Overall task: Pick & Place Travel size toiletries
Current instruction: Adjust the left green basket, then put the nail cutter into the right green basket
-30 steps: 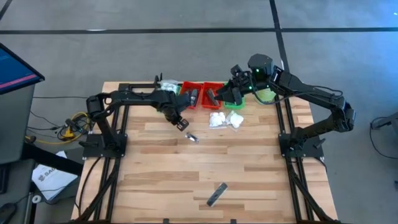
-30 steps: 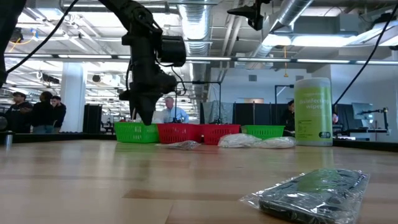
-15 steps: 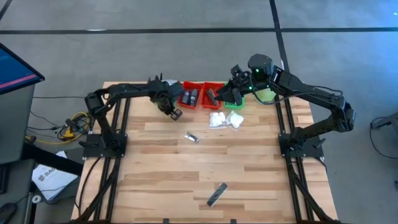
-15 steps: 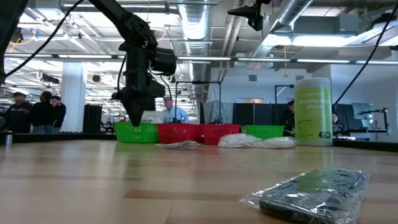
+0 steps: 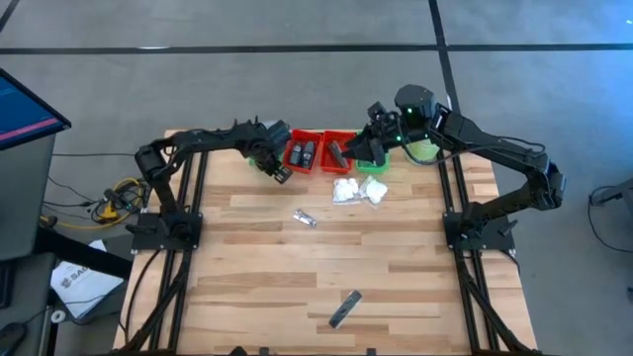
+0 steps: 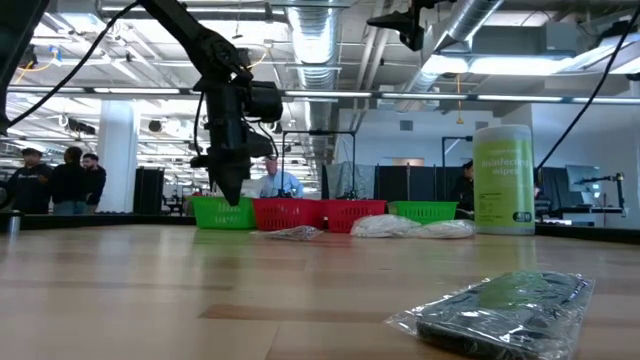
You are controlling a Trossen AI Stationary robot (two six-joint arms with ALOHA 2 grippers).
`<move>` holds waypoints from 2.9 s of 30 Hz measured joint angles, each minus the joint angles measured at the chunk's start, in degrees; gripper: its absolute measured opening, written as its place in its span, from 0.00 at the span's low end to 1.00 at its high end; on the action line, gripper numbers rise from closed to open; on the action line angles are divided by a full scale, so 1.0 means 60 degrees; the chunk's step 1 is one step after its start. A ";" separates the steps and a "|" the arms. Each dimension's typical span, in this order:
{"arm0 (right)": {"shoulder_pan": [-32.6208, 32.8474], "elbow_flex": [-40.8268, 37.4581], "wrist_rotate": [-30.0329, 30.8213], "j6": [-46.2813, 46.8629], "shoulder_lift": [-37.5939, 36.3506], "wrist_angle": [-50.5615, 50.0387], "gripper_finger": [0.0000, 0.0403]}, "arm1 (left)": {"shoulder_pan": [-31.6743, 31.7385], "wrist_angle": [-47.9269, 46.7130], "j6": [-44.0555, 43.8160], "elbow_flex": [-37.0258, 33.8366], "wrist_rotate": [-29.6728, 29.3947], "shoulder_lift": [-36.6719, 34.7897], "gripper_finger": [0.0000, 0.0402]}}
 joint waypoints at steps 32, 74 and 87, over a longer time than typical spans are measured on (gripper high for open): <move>0.0885 -0.0007 0.0463 -0.0079 0.0000 -0.3488 0.70 | -0.4195 0.1613 0.0877 0.0000 0.0553 -0.0317 0.01; 0.4300 -0.0007 0.3455 0.3102 -0.0047 -0.2663 0.70 | -0.4377 0.4336 0.4722 -0.1541 0.0785 -0.0321 0.72; 0.5519 -0.0007 0.4800 0.2733 -0.0044 -0.2648 0.70 | -0.4373 0.4384 0.4741 -0.1541 0.0847 -0.0321 0.72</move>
